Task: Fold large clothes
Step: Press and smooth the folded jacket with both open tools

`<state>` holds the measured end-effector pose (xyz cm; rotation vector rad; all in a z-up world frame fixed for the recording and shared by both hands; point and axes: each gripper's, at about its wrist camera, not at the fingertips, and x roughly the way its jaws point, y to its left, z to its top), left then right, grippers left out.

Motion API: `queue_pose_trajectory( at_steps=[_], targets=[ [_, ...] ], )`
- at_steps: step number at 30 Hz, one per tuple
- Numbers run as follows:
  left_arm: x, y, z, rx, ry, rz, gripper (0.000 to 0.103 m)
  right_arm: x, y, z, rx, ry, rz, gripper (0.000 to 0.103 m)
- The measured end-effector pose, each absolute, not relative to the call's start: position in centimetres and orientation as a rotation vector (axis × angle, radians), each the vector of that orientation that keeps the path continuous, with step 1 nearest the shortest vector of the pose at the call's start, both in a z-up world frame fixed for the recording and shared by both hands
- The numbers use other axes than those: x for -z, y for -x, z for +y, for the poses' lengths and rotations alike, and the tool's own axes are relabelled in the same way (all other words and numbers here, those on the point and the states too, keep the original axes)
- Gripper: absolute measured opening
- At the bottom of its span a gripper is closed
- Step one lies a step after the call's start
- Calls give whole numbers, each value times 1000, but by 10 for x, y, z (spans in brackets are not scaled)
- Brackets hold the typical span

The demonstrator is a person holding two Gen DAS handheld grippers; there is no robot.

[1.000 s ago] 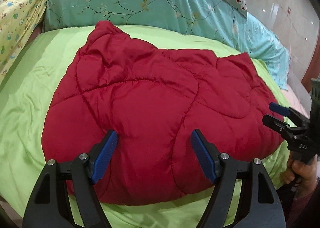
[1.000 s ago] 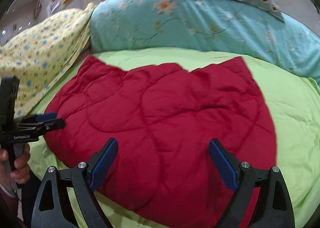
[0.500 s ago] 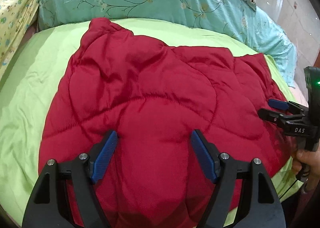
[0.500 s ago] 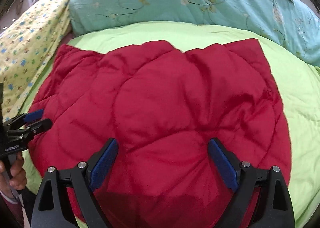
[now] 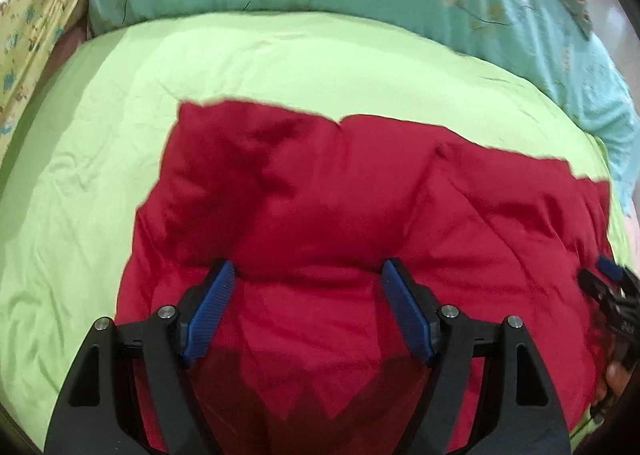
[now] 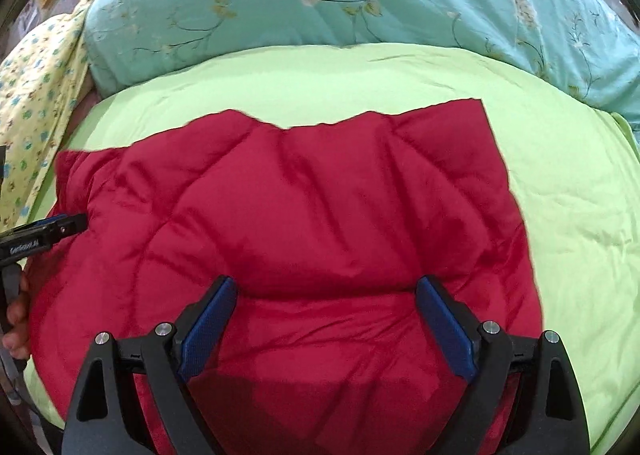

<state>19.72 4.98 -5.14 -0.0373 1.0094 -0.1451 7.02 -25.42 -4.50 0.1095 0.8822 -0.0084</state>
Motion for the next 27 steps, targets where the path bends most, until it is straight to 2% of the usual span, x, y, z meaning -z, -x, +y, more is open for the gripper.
queue_pose_trajectory(
  at_steps=[14, 21, 27],
  targets=[
    [72, -230, 66, 154, 182, 1044, 84, 64, -93, -297, -39, -307, 897, 93],
    [59, -212, 82, 163, 235, 1002, 83, 67, -90, -299, -30, -330, 869, 93],
    [30, -149, 84, 234, 253, 931, 83, 66, -88, -296, -21, -323, 869, 93]
  ],
)
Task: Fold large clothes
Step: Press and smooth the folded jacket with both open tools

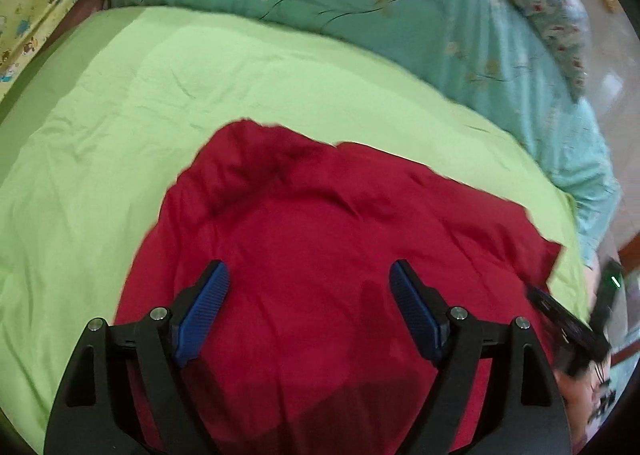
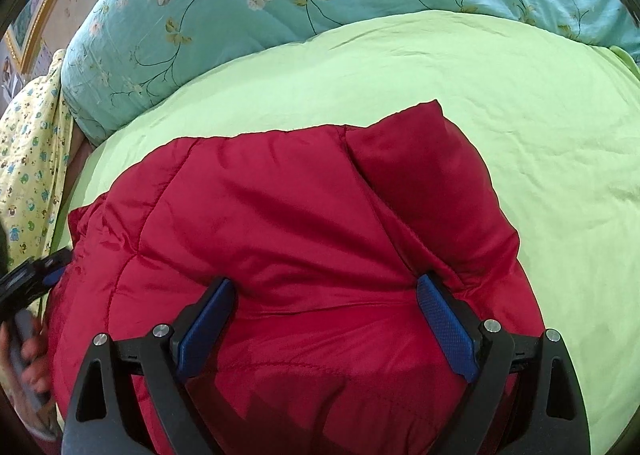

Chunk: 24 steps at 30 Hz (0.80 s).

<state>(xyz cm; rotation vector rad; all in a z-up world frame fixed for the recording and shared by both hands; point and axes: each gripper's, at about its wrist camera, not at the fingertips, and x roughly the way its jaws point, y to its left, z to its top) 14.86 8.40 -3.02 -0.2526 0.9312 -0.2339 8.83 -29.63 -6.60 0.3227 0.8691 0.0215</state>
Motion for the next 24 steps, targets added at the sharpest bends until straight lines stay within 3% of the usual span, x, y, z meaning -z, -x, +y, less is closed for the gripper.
queue_pose_trajectory(
  at_steps=[6, 14, 24],
  targets=[
    [23, -90, 67, 326, 197, 904, 83, 64, -87, -293, -9, -310, 868, 93],
    [58, -80, 46, 281, 74, 924, 85, 59, -79, -286, 3, -285, 849, 93],
    [61, -72, 44, 264, 65, 902, 85, 22, 7, -238, -84, -197, 694, 95]
  ],
)
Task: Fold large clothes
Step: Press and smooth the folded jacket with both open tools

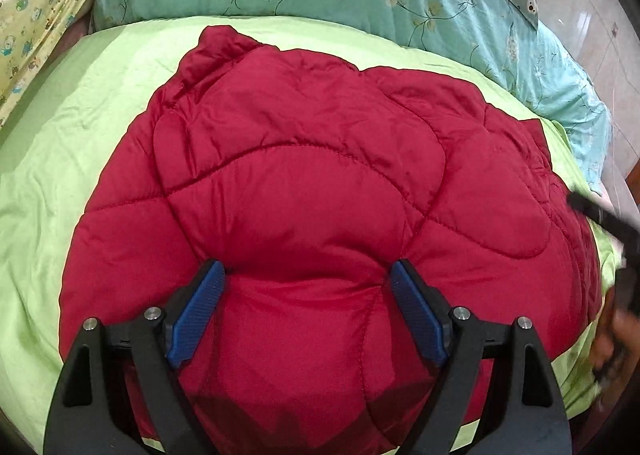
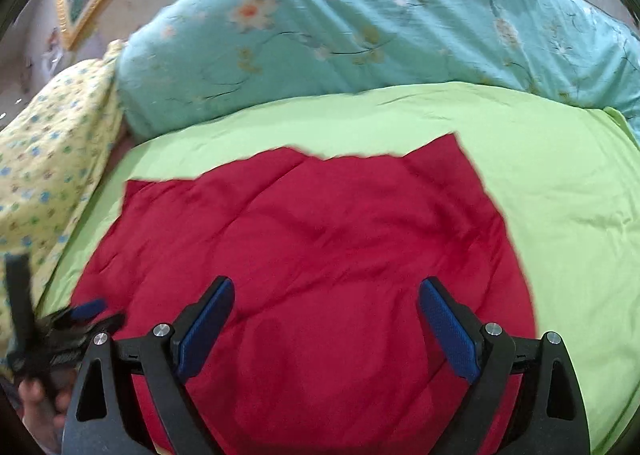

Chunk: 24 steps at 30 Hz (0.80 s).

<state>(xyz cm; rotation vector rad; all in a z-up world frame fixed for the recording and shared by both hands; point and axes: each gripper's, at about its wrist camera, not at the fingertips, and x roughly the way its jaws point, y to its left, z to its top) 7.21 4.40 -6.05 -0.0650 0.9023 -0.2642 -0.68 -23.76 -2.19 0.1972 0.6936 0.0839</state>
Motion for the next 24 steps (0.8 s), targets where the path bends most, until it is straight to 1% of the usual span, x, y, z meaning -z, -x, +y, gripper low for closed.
queue_pose_trajectory(
  at_steps=[5, 8, 14, 21, 24],
  targets=[
    [59, -71, 46, 271, 72, 904, 86, 57, 12, -208, -6, -31, 822, 95],
    [53, -62, 49, 278, 76, 896, 86, 64, 3, -204, 9, 4, 861, 97],
    [44, -44, 66, 312, 120, 895, 85, 69, 2, -209, 2, -14, 870, 98],
    [66, -55, 68, 288, 116, 913, 88, 68, 5, -207, -2, -24, 869, 98],
    [67, -56, 67, 276, 109, 909, 89, 68, 1, -212, -5, -25, 866, 98]
  ],
)
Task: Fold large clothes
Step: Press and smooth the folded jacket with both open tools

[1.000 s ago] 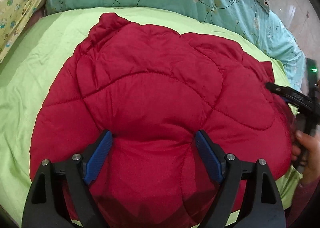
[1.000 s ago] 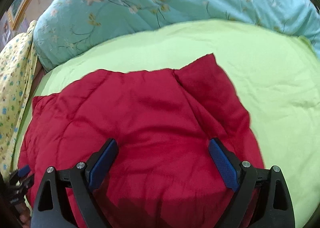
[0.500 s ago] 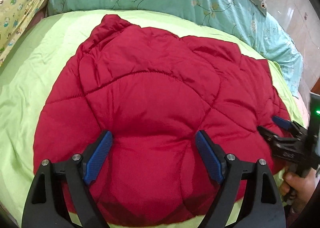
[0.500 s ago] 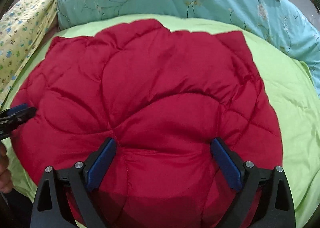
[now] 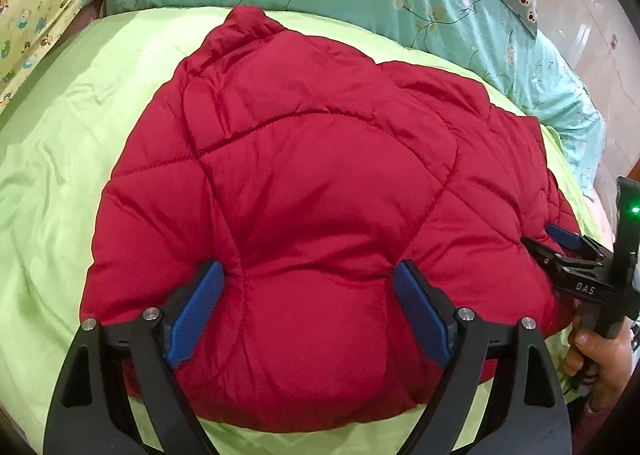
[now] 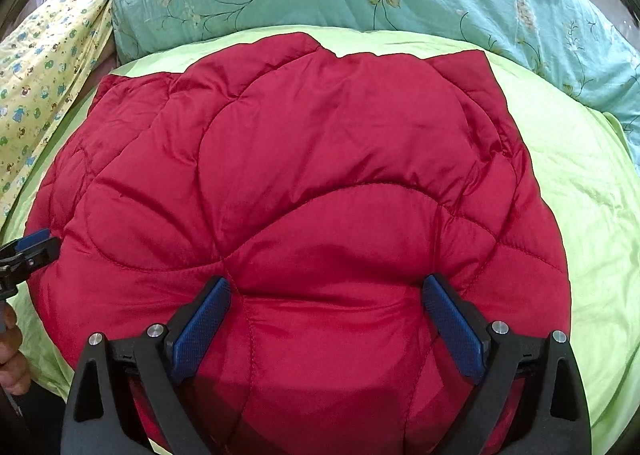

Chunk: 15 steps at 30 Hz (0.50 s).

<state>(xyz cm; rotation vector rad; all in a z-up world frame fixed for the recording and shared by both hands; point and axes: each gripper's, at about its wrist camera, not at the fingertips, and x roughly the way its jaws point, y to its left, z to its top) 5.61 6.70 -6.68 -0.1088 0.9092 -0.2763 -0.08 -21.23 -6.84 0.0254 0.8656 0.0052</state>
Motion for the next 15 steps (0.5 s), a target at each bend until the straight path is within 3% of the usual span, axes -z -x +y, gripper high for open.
queue_pose_trajectory(
  at_steps=[15],
  targets=[
    [53, -40, 79, 285, 135, 893, 89, 63, 10, -215, -12, -43, 845, 97]
  ],
)
